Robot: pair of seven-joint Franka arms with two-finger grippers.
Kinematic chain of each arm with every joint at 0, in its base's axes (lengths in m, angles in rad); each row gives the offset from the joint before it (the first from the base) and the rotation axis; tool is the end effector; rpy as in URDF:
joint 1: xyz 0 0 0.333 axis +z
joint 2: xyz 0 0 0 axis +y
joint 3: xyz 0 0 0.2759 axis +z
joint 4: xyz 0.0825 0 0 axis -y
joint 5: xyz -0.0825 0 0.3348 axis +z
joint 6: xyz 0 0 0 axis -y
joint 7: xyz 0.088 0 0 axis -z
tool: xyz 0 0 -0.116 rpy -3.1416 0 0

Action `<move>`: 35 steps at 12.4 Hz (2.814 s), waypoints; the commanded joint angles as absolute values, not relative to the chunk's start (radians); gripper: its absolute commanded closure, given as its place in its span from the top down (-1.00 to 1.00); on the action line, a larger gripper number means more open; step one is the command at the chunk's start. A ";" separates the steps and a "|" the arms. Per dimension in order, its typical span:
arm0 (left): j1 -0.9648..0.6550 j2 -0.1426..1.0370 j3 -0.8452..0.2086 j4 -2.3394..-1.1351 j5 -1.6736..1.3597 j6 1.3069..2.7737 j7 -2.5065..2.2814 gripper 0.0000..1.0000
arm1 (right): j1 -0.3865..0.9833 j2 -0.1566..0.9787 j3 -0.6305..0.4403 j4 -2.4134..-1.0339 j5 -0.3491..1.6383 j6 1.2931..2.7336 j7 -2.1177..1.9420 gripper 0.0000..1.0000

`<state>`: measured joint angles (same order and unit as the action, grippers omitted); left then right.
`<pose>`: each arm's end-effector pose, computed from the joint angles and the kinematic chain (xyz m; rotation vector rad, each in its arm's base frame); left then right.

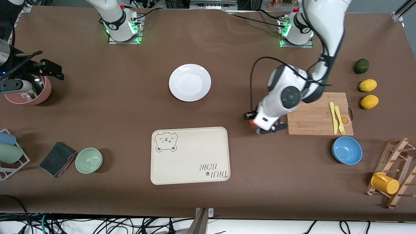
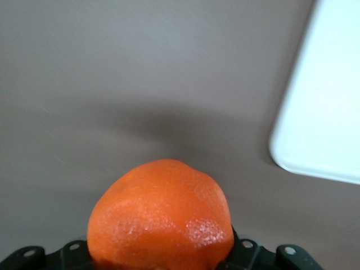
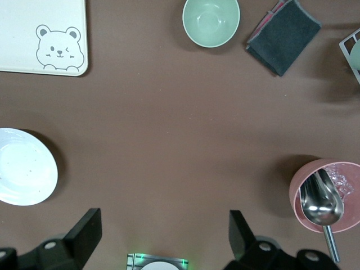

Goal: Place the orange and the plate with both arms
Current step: 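Carry the orange with the left gripper onto the white plate, then open the left gripper and withdraw it back to rest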

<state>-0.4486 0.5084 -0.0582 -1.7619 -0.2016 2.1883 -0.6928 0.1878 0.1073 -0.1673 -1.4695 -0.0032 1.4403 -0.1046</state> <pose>0.5167 -0.2942 0.2600 2.9837 0.4754 -0.2635 0.5177 0.0146 0.5528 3.1130 0.1942 -0.2121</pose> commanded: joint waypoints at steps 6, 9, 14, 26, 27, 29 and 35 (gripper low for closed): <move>-0.822 0.669 -0.043 -1.574 -0.270 2.174 -1.181 -0.53 | 0.187 0.109 -0.169 -1.456 0.012 1.436 -0.098 1.00; -0.911 0.750 -0.043 -1.482 -0.276 2.174 -1.288 -0.41 | 0.187 0.109 -0.169 -1.456 0.012 1.436 -0.098 1.00; -0.980 0.821 -0.043 -1.456 -0.268 2.195 -1.355 0.15 | 0.186 0.109 -0.170 -1.456 0.015 1.433 -0.098 1.00; -0.740 0.602 -0.026 -1.433 -0.261 1.863 -1.127 1.00 | 0.186 0.107 -0.173 -1.460 0.018 1.430 -0.098 1.00; -0.691 0.585 -0.025 -1.433 -0.261 1.812 -1.052 1.00 | 0.186 0.109 -0.173 -1.459 0.018 1.428 -0.098 1.00; -0.568 0.566 -0.025 -1.433 -0.261 1.751 -0.898 1.00 | 0.184 0.109 -0.173 -1.459 0.018 1.427 -0.098 1.00; -0.217 0.534 -0.023 -1.433 -0.239 1.648 -0.521 1.00 | 0.140 0.113 -0.176 -1.462 0.015 1.421 -0.100 1.00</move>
